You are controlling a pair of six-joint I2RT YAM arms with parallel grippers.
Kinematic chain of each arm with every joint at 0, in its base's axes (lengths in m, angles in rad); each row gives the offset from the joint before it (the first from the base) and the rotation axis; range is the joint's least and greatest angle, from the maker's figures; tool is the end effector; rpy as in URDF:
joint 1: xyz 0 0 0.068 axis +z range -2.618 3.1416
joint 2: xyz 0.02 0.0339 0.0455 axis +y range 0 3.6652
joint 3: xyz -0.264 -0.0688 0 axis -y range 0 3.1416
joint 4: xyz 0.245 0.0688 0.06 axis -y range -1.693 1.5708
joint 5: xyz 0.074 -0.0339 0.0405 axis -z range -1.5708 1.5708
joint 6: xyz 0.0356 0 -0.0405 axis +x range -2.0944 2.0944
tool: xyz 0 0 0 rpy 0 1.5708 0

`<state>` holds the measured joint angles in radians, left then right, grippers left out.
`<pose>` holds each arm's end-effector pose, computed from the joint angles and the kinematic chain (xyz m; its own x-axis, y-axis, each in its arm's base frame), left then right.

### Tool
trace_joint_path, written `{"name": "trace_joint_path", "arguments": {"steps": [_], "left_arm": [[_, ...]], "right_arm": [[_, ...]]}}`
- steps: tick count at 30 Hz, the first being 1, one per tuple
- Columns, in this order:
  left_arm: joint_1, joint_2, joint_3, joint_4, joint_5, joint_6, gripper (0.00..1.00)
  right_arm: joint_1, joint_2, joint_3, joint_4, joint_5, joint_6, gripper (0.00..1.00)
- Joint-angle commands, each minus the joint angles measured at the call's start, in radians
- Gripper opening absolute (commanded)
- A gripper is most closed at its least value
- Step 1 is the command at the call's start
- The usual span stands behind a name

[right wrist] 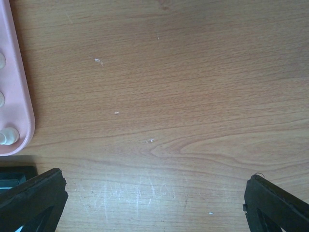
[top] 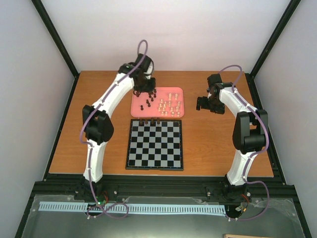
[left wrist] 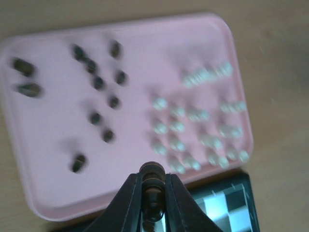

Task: Set up the chess pieces on the board
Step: Pick up the chess piece from the storage box, then place the chess piece on the chessboard.

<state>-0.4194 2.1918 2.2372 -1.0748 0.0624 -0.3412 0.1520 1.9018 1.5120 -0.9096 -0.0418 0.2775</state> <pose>0.4303 -0.1943 0.3054 -0.8834 0.0282 -0.4677 0.1487 0.9635 -0.2228 0.3799 0.0597 0.2200 -0.9603 0.1298 -0.2468 0.1047 0.9882 0.1122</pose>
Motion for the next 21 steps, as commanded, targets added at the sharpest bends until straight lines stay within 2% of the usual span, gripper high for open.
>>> {"name": "trace_joint_path", "arguments": {"steps": [1, 13, 21], "left_arm": [[-0.080, -0.034, -0.097, -0.020, 0.121, 0.086, 0.03], [-0.159, -0.042, -0.140, -0.031, 0.134, 0.190, 0.01], [-0.243, -0.006, -0.153, -0.041, 0.046, 0.208, 0.01]], "right_arm": [[0.006, -0.022, -0.016, 0.016, -0.002, 0.000, 1.00], [0.006, -0.068, -0.079, 0.042, -0.002, 0.012, 1.00], [0.008, -0.100, -0.135, 0.068, -0.005, 0.021, 1.00]]}}
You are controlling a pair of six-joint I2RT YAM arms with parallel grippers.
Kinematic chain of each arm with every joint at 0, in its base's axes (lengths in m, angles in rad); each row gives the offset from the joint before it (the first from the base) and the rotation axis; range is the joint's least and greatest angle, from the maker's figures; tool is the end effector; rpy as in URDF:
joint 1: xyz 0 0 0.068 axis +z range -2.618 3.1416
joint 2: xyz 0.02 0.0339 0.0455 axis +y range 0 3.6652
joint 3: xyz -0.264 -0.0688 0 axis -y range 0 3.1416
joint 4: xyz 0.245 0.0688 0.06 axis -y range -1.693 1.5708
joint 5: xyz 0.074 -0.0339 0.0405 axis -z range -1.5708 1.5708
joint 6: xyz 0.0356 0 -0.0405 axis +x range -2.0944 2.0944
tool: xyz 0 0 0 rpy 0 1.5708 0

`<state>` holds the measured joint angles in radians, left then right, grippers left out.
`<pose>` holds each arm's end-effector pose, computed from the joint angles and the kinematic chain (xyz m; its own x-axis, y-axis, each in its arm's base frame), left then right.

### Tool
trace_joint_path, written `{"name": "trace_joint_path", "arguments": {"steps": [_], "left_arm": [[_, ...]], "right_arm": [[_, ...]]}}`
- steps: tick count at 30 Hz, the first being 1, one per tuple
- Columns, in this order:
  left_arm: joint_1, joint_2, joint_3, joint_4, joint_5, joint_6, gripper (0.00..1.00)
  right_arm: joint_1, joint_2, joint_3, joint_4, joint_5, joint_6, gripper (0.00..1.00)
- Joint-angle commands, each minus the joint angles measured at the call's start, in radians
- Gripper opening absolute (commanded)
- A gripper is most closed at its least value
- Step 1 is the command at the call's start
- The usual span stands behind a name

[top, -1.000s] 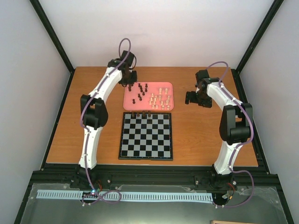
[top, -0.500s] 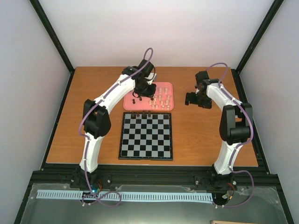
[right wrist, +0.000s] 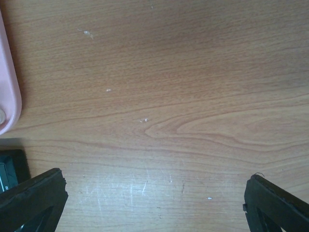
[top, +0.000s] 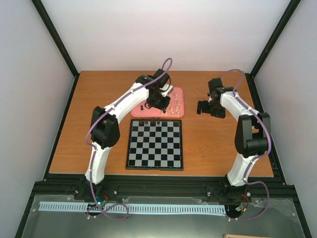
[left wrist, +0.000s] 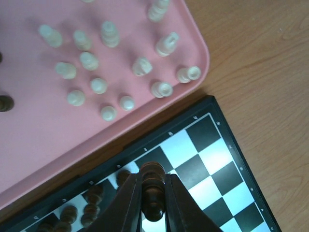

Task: Set up the chess pieces on the board
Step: Place the chess piece on the chessboard.

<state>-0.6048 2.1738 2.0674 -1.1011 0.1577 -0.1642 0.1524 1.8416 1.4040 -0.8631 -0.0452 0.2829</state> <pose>0.3740 -0.2653 0.2625 -0.8579 0.3967 -0.3266 0.4736 0.8571 -0.2029 0.3627 0.0573 0.2128 -0.9604 0.1346 -0.2441 0.1088 0.9872 0.1163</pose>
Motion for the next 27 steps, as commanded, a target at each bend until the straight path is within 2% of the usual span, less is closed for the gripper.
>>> {"name": "trace_joint_path", "arguments": {"steps": [1, 6, 16, 27], "left_arm": [[-0.065, 0.019, 0.016, -0.017, -0.059, 0.030, 0.01], [-0.072, 0.027, 0.002, -0.016, -0.065, 0.020, 0.01], [-0.091, 0.022, -0.131, 0.059, -0.086, 0.019, 0.01], [-0.093, 0.038, -0.142, 0.100, -0.095, 0.007, 0.01]], "right_arm": [[0.007, -0.049, -0.033, 0.025, -0.002, 0.015, 1.00], [0.007, -0.080, -0.068, 0.038, -0.004, 0.021, 1.00], [0.013, -0.113, -0.123, 0.067, -0.013, 0.037, 1.00], [0.015, -0.106, -0.117, 0.062, -0.008, 0.034, 1.00]]}}
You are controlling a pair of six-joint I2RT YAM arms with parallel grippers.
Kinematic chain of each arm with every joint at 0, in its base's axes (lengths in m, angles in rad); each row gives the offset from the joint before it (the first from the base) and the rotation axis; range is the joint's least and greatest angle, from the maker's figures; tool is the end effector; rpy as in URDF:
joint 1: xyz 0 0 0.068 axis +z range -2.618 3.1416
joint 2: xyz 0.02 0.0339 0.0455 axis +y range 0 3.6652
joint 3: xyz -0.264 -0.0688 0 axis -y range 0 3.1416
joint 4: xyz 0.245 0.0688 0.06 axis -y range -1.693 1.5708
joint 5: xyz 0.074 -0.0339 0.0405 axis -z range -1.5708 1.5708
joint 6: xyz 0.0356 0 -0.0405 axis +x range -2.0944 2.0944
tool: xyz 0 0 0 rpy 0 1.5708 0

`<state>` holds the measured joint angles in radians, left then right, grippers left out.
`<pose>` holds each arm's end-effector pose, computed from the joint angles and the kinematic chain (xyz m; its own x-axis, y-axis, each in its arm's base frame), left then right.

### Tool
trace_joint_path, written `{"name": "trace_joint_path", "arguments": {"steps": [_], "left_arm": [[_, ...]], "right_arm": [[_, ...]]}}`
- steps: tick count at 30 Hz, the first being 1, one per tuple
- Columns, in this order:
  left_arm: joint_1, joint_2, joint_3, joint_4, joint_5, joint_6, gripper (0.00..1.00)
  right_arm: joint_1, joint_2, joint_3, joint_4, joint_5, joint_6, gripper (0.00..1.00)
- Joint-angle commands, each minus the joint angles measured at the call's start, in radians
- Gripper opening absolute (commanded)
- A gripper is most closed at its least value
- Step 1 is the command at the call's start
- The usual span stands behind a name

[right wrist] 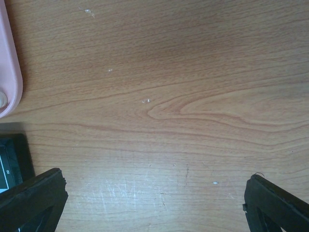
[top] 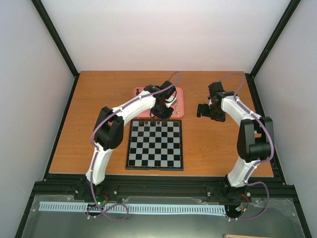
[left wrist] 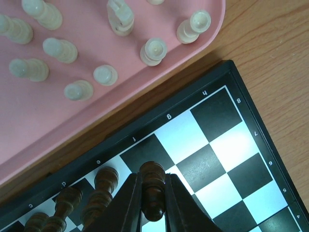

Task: Set up the chess pieces on the board
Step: Place the chess piece on the chessboard.

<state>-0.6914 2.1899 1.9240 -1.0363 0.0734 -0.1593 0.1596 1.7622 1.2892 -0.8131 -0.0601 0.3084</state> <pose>0.3484 -0.2918 0.2164 -0.8366 0.4871 -0.2508 0.5248 0.8438 -0.1119 0.3417 0.0572 0.2094 -0.9561 0.1530 -0.2501 0.1206 0.9828 0.1402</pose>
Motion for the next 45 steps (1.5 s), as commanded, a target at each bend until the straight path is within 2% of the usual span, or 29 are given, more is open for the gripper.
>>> {"name": "trace_joint_path", "arguments": {"steps": [1, 21, 30, 39, 45], "left_arm": [[-0.007, 0.025, -0.001, 0.039, -0.012, 0.001, 0.01], [-0.009, 0.043, -0.055, 0.092, -0.040, 0.003, 0.01], [-0.008, -0.004, -0.085, 0.091, -0.028, 0.012, 0.10], [-0.009, -0.013, -0.074, 0.080, -0.027, 0.015, 0.15], [-0.009, -0.013, -0.049, 0.072, -0.029, 0.018, 0.24]], "right_arm": [[0.008, -0.025, -0.002, 0.012, 0.007, 0.009, 1.00], [0.008, -0.030, -0.024, 0.020, 0.005, 0.006, 1.00], [0.008, -0.026, -0.027, 0.023, 0.004, 0.004, 1.00], [0.008, -0.030, -0.028, 0.028, 0.003, 0.006, 1.00], [0.008, -0.032, -0.029, 0.029, 0.000, 0.007, 1.00]]}}
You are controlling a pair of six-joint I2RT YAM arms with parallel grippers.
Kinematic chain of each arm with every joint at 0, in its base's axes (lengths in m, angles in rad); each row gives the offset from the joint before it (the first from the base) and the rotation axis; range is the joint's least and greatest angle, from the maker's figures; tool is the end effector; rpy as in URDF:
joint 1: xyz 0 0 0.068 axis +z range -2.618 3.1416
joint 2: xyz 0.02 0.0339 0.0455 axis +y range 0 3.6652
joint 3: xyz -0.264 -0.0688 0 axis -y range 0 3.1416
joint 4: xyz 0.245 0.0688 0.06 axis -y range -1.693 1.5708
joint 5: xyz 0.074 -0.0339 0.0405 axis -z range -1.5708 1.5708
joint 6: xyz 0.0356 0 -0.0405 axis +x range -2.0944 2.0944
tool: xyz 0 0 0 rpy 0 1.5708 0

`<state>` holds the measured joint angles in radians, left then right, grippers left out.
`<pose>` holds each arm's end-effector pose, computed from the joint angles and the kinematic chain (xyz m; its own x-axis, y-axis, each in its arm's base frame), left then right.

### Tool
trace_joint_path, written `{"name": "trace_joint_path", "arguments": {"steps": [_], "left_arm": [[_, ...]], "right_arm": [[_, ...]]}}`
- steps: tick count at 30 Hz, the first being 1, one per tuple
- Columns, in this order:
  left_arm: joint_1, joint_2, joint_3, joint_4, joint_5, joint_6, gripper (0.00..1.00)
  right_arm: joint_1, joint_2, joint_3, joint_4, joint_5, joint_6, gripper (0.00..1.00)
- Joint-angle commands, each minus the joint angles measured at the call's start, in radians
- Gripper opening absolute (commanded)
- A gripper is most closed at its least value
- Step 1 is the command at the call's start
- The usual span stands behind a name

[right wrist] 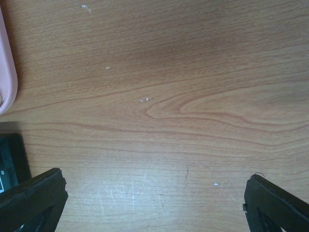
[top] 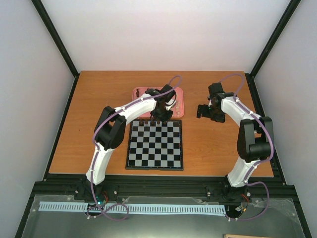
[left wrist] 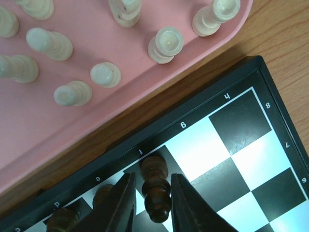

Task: Set up the chess pieces on the board
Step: Place the chess piece on the chessboard.

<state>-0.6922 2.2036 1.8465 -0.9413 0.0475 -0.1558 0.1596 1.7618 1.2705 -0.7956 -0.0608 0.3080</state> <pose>0.3501 -0.2924 0.1914 -0.8329 0.4892 -0.2587 0.5245 0.8470 -0.0869 0.3404 0.0570 0.2049 -0.9564 0.1525 -0.2492 0.1201 0.9828 0.1405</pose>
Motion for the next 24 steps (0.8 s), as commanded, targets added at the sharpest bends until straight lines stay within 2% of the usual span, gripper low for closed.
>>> {"name": "trace_joint_path", "arguments": {"steps": [1, 11, 24], "left_arm": [[-0.007, -0.025, 0.032, -0.024, -0.003, 0.015, 0.26], [-0.009, -0.011, 0.075, -0.034, -0.006, 0.016, 0.45], [-0.008, 0.002, 0.132, -0.050, -0.005, 0.015, 0.48]], "right_arm": [[0.008, -0.030, -0.010, 0.012, 0.000, 0.009, 1.00], [0.009, -0.023, 0.002, 0.010, -0.002, 0.006, 1.00], [0.009, 0.002, 0.037, 0.003, -0.007, 0.003, 1.00]]}}
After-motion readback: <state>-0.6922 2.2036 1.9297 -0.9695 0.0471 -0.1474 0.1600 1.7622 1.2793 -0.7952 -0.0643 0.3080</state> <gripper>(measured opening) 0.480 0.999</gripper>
